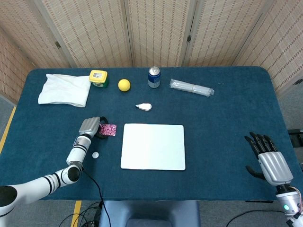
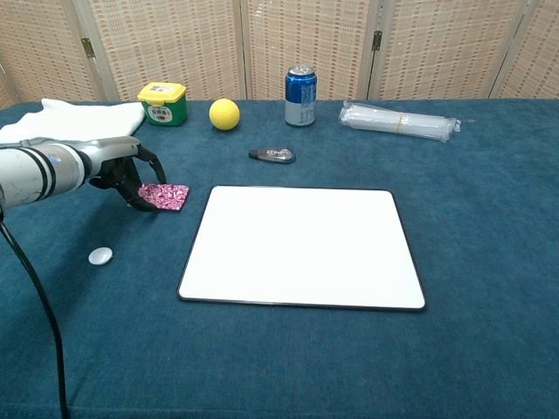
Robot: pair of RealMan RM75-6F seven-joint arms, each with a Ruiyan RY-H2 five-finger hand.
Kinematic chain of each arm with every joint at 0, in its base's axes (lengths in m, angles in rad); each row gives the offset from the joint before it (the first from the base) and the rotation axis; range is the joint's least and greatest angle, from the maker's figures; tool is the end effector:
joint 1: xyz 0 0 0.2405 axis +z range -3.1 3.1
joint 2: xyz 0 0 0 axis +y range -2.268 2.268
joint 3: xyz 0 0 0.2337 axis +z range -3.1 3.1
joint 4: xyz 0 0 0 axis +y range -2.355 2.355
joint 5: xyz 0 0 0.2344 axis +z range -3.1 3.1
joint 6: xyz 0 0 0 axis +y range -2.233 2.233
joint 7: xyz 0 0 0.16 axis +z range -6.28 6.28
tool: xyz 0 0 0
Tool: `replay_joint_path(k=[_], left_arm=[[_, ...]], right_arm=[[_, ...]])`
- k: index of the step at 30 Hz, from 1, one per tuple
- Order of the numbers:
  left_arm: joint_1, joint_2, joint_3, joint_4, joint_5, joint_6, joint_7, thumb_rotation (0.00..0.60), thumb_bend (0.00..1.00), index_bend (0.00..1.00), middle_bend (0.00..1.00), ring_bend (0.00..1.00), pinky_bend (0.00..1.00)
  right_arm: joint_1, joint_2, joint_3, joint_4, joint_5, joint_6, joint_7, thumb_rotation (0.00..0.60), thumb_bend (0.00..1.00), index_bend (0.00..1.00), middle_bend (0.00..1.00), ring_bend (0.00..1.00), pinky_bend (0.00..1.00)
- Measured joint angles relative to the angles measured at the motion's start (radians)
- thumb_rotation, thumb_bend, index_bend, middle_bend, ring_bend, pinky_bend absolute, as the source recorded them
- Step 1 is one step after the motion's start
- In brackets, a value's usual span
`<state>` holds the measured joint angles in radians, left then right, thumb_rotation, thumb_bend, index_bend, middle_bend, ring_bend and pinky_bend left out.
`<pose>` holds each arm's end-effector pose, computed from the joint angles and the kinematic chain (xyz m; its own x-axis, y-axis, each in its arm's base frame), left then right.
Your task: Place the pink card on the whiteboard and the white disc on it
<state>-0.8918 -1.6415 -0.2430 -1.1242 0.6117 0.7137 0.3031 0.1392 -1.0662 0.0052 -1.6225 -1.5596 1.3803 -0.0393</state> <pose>-0.1809 0.4258 -0.0523 0.2512 0.4215 0.8714 0.9600 0.0065 -0.2799 -0.2965 -0.2016 0.1170 0.4843 -0.1185 0.8668 -0.8736 -0.1187 0.4719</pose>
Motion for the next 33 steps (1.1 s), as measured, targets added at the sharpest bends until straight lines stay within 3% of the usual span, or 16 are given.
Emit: replay_joint_path(k=[12, 18, 25, 33], left_arm=[[-0.029, 0.057, -0.012, -0.305, -0.127, 0.215, 0.178, 0.6, 0.29, 0.4, 1.0, 1.0, 1.0], [-0.092, -0.003, -0.025, -0.415, -0.245, 0.369, 0.334, 0.6, 0.29, 0.39, 1.0, 1.0, 1.0], [-0.164, -0.166, -0.043, -0.427, -0.28, 0.497, 0.434, 0.6, 0.29, 0.39, 1.0, 1.0, 1.0], [-0.251, -0.311, -0.116, -0.326, -0.297, 0.521, 0.531, 0.6, 0.29, 0.39, 1.0, 1.0, 1.0]], right_arm=[[0.003, 0.036, -0.02, 0.004, -0.058, 0.014, 0.107, 0.6, 0.16, 0.0, 0.0, 0.0, 0.0], [0.001, 0.07, -0.012, 0.017, -0.068, 0.049, 0.239, 0.6, 0.16, 0.0, 0.0, 0.0, 0.0], [-0.021, 0.107, -0.001, 0.064, -0.06, 0.111, 0.423, 0.6, 0.17, 0.0, 0.0, 0.0, 0.0], [-0.058, 0.129, 0.031, 0.155, 0.011, 0.157, 0.638, 0.6, 0.18, 0.0, 0.0, 0.0, 0.0]])
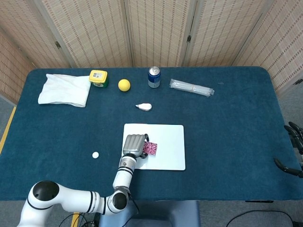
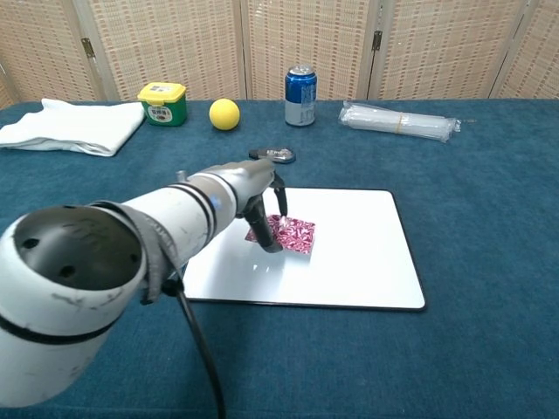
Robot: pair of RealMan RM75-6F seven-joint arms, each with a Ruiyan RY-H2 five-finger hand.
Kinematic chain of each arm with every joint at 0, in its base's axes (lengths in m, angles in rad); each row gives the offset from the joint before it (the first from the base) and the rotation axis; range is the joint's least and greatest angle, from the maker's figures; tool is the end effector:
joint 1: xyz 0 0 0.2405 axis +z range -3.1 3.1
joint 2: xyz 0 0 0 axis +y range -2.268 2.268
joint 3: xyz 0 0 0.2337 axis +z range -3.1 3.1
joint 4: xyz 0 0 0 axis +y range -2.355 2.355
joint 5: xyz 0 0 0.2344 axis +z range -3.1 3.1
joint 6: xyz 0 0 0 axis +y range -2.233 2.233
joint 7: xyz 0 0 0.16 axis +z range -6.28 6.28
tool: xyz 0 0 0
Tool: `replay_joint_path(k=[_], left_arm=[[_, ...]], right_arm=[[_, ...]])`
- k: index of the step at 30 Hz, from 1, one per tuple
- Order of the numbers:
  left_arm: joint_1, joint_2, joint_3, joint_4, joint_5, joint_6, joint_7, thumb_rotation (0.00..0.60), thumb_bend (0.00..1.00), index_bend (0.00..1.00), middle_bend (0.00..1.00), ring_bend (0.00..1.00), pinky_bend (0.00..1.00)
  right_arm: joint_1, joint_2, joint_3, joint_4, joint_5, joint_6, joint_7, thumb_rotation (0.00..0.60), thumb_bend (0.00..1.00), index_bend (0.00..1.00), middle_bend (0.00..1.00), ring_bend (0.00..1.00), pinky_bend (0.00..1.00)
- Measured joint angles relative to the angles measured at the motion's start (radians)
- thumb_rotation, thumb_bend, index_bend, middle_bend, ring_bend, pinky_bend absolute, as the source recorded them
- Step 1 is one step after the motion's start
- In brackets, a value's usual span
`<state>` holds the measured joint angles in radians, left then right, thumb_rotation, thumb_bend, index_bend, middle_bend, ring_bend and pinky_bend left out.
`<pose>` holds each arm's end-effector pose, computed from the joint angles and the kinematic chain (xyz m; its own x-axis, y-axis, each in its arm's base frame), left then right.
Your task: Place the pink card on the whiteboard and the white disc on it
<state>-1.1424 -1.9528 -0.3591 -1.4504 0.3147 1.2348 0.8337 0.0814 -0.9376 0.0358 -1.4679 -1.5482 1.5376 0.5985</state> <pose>0.0034 0.3246 -0.1301 0.3607 0.4204 0.8325 0.9324 -0.1397 -0.3334 -0.3337 -0.1961 0.2083 0.1347 0.0278 0.9905 -0.9889 -0.0603 0.1361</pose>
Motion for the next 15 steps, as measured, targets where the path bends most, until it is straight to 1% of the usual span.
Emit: replay_joint_path(k=[3, 9, 15], left_arm=[[-0.027, -0.023, -0.035, 0.025, -0.005, -0.005, 0.028, 0.6, 0.29, 0.39, 1.0, 1.0, 1.0], [-0.05, -0.044, -0.069, 0.077, -0.023, -0.053, 0.049, 0.6, 0.29, 0.38, 1.0, 1.0, 1.0], [-0.037, -0.033, -0.077, 0.106, -0.033, -0.105, 0.042, 0.6, 0.29, 0.26, 1.0, 1.0, 1.0]], right_arm=[[-0.004, 0.005, 0.006, 0.029, 0.008, -0.004, 0.045, 0.6, 0.18, 0.0, 0.0, 0.0, 0.0], [-0.005, 0.008, 0.015, 0.046, 0.013, -0.01, 0.07, 0.6, 0.18, 0.0, 0.0, 0.0, 0.0], [-0.005, 0.007, 0.015, 0.044, 0.007, -0.012, 0.054, 0.6, 0.18, 0.0, 0.0, 0.0, 0.0]])
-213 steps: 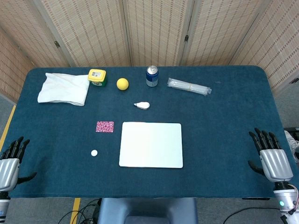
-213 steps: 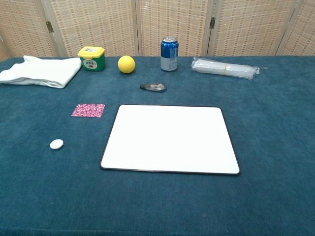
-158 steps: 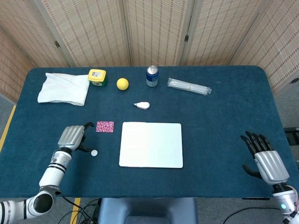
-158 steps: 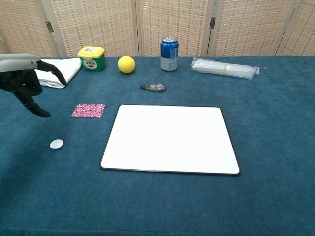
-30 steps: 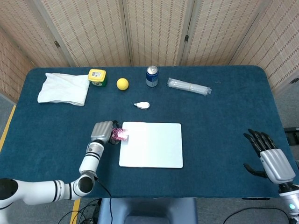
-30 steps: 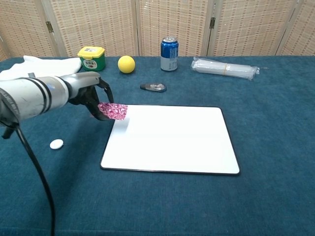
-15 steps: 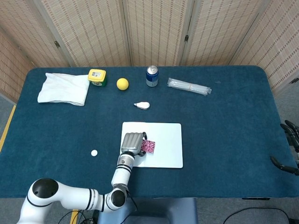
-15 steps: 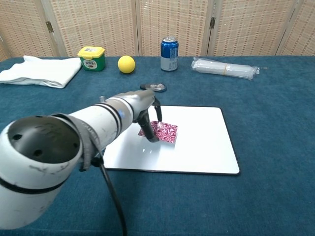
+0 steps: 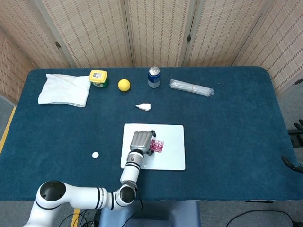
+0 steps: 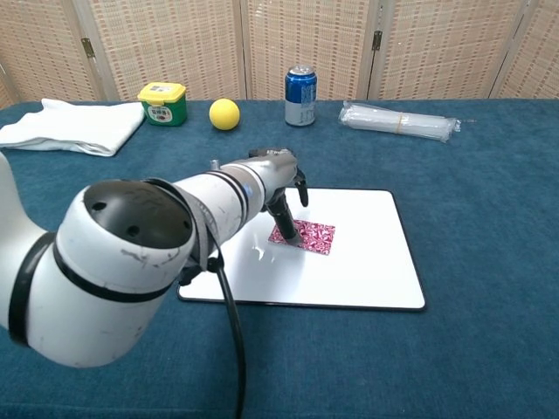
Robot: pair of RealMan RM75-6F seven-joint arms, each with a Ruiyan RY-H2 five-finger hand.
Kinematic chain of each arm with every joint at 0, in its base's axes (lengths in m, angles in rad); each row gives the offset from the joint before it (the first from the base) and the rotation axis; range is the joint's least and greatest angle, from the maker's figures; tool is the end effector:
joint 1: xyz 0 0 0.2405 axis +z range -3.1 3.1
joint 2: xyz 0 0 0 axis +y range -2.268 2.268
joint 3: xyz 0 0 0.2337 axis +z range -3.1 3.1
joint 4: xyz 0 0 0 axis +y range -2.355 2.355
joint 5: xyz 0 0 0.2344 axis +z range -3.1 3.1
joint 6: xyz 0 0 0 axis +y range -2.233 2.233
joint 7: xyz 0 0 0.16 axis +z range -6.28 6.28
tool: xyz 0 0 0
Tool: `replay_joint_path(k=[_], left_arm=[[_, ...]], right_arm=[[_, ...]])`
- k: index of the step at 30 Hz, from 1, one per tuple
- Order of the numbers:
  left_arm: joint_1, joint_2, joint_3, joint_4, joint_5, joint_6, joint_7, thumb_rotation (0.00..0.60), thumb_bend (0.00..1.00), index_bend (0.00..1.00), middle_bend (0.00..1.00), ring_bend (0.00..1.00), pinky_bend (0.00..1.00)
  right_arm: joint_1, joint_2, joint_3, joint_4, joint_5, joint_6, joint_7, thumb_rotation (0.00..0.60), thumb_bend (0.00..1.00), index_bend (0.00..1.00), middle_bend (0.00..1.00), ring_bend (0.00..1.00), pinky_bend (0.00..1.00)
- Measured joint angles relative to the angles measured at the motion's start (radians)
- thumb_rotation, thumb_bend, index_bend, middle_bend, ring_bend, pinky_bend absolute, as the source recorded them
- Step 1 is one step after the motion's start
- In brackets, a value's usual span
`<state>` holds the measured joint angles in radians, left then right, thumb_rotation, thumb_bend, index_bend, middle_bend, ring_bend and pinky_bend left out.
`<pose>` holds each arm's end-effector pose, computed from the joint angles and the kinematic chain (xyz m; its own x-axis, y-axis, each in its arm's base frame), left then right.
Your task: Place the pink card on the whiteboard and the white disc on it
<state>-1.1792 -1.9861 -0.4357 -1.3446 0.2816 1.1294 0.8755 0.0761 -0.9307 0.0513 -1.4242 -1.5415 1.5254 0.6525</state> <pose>0.0182 0.3431 -0.1392 0.3526 0.4424 0.8246 0.9356 -0.1502 -0.3195 -0.3427 -0.1984 0.2196 0.1301 0.0366 0.9908 -0.9900 -0.0495 0.1318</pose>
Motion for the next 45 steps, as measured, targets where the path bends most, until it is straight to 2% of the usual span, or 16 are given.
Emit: replay_joint_path(k=[3, 6, 11, 14, 18, 21, 27, 36, 45], left_arm=[[0.015, 0.024, 0.001, -0.021, -0.003, -0.006, -0.004, 0.6, 0.29, 0.25, 1.0, 1.0, 1.0], [0.036, 0.051, 0.005, -0.068, 0.004, 0.003, -0.015, 0.6, 0.29, 0.28, 1.0, 1.0, 1.0], [0.09, 0.112, 0.029, -0.203, 0.049, 0.07, -0.041, 0.6, 0.29, 0.34, 1.0, 1.0, 1.0], [0.145, 0.167, 0.069, -0.323, 0.099, 0.145, -0.058, 0.6, 0.29, 0.36, 1.0, 1.0, 1.0], [0.256, 0.272, 0.177, -0.488, 0.179, 0.265, -0.082, 0.6, 0.31, 0.37, 1.0, 1.0, 1.0], [0.338, 0.332, 0.245, -0.532, 0.227, 0.306, -0.132, 0.6, 0.31, 0.37, 1.0, 1.0, 1.0], [0.439, 0.394, 0.312, -0.511, 0.312, 0.284, -0.251, 0.6, 0.31, 0.38, 1.0, 1.0, 1.0], [0.498, 0.459, 0.328, -0.413, 0.357, 0.153, -0.366, 0.6, 0.34, 0.41, 1.0, 1.0, 1.0], [0.548, 0.476, 0.333, -0.335, 0.391, 0.056, -0.45, 0.6, 0.34, 0.41, 1.0, 1.0, 1.0]], right_arm=[[0.001, -0.001, 0.0, -0.006, -0.004, -0.001, -0.02, 0.6, 0.18, 0.0, 0.0, 0.0, 0.0], [0.003, -0.003, 0.0, -0.016, -0.008, -0.003, -0.045, 0.6, 0.18, 0.0, 0.0, 0.0, 0.0], [0.008, -0.003, -0.007, -0.034, -0.029, -0.01, -0.083, 0.6, 0.18, 0.0, 0.0, 0.0, 0.0], [0.008, -0.004, -0.011, -0.045, -0.043, -0.006, -0.107, 0.6, 0.18, 0.0, 0.0, 0.0, 0.0], [0.007, -0.008, -0.017, -0.063, -0.064, 0.005, -0.158, 0.6, 0.18, 0.0, 0.0, 0.0, 0.0], [0.006, -0.012, -0.025, -0.08, -0.087, 0.012, -0.2, 0.6, 0.18, 0.0, 0.0, 0.0, 0.0], [0.004, -0.019, -0.042, -0.102, -0.126, 0.022, -0.258, 0.6, 0.18, 0.0, 0.0, 0.0, 0.0], [0.0, -0.035, -0.045, -0.13, -0.124, 0.025, -0.35, 0.6, 0.18, 0.0, 0.0, 0.0, 0.0], [0.008, -0.048, -0.048, -0.157, -0.123, 0.002, -0.422, 0.6, 0.18, 0.0, 0.0, 0.0, 0.0]])
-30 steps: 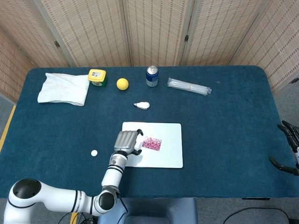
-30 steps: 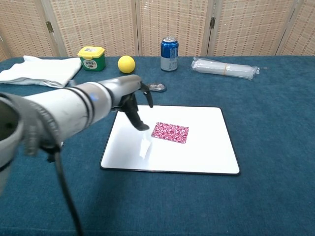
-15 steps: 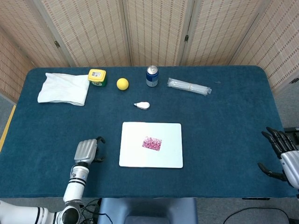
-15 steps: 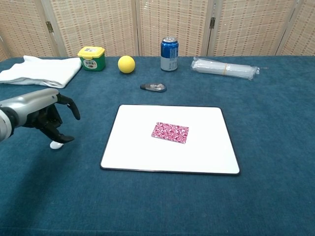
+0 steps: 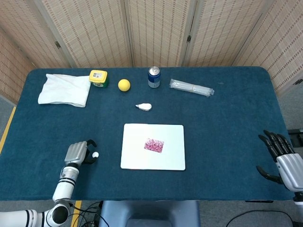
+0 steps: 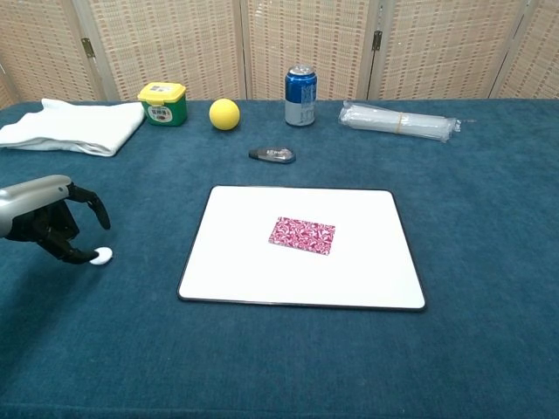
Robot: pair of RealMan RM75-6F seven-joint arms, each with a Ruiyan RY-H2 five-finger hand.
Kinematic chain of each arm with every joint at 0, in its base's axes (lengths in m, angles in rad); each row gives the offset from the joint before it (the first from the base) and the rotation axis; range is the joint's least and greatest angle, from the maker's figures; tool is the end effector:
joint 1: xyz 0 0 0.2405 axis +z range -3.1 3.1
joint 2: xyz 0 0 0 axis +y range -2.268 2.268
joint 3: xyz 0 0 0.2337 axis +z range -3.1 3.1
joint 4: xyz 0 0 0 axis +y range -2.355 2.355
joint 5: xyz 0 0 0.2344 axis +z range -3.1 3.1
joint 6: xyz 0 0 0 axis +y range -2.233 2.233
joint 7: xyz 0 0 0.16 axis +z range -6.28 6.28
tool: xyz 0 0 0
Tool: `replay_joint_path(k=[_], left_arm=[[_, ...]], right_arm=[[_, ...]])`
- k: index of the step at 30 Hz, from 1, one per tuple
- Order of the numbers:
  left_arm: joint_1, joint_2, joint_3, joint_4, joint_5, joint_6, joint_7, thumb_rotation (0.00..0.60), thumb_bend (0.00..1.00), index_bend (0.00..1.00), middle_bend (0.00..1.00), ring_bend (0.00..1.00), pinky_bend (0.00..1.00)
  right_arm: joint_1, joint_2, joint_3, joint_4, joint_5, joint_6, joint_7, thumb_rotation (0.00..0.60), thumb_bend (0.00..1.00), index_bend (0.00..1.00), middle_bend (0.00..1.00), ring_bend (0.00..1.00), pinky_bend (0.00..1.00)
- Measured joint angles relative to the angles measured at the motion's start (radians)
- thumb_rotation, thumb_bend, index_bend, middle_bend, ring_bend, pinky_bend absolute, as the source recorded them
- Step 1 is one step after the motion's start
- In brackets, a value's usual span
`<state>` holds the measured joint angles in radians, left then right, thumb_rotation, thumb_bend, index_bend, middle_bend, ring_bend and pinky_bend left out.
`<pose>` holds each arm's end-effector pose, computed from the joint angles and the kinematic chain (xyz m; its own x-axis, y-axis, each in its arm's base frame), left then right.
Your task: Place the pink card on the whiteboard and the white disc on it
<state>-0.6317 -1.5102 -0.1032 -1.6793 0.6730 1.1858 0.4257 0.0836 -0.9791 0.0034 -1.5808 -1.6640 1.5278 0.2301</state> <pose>-0.1969 0.2970 -0.0339 0.2257 0.3887 0.8933 0.9535 0.1000 -0.2844 -0.2993 -0.1856 0.1615 0.3519 -0.0303 0.9356 -0.9257 -0.1595 0.3430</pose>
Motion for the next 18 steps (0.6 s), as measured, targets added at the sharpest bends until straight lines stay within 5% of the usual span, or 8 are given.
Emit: replay_joint_path(k=[18], left_arm=[[0.034, -0.033, -0.012, 0.046, 0.033, -0.041, -0.02, 0.6, 0.34, 0.42, 1.0, 1.0, 1.0]], right_arm=[[0.007, -0.005, -0.003, -0.009, 0.002, -0.012, -0.026, 0.6, 0.18, 0.0, 0.0, 0.0, 0.0]])
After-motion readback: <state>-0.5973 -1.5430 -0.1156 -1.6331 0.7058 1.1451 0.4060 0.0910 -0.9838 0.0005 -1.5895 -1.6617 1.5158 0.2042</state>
